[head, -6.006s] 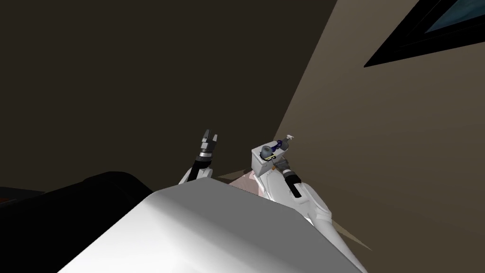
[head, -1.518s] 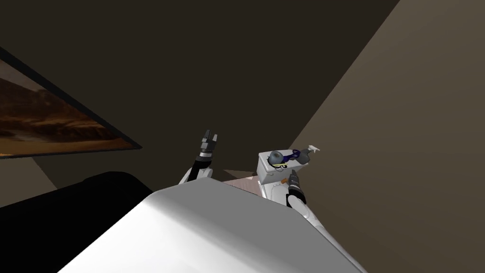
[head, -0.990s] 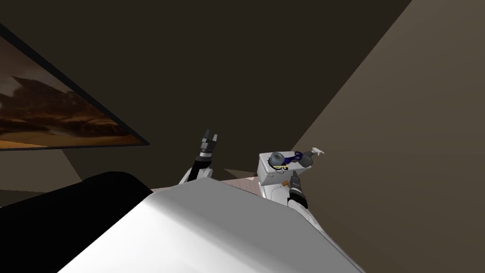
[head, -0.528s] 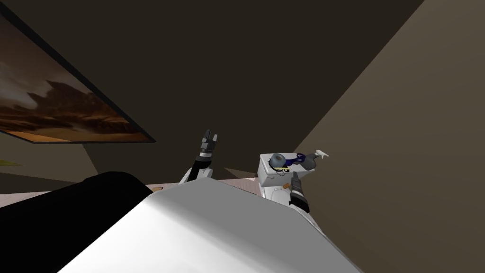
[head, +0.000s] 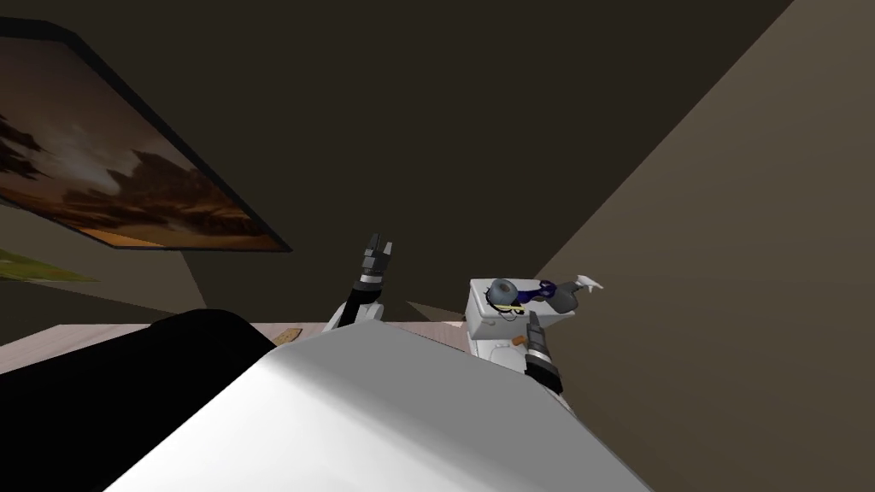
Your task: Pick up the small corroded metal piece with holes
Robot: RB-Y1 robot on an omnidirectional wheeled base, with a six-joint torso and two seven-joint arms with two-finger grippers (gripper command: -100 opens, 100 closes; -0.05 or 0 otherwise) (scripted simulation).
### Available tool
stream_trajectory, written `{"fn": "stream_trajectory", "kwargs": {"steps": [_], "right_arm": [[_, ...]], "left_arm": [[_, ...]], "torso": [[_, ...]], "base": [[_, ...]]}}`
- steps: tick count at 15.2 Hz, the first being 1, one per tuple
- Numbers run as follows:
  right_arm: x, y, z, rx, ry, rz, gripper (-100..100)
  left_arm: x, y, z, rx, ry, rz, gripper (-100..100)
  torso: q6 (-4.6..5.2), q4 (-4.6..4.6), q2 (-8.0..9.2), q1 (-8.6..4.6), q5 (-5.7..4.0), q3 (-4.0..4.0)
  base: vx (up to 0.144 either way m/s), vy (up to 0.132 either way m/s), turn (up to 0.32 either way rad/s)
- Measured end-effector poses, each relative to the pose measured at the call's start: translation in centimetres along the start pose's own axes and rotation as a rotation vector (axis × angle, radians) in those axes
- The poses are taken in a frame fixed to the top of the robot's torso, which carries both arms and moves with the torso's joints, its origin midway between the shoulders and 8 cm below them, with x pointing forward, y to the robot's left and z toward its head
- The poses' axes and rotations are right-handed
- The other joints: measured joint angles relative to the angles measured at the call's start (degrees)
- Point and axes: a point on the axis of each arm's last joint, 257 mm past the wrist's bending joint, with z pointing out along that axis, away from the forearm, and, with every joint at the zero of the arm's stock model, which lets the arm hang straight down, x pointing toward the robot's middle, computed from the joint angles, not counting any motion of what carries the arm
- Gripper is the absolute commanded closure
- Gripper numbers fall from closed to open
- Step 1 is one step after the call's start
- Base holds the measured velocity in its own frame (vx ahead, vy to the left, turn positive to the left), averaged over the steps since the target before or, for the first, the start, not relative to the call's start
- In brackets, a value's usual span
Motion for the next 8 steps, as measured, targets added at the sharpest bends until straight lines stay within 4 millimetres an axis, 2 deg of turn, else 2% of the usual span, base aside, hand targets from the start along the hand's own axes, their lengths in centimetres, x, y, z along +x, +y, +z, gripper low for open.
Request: {"fn": "stream_trajectory", "kwargs": {"steps": [8], "right_arm": [[-0.4, -2.3, -2.2, 0.131, -0.042, -0.029, -100]], "left_arm": [[0.0, 0.0, 0.0, 0.0, 0.0, 0.0, 0]], "torso": [[0.01, 0.0, -0.02, 0.01, 0.0, -0.01]], "base": [[0.008, -0.034, 0.08]]}}
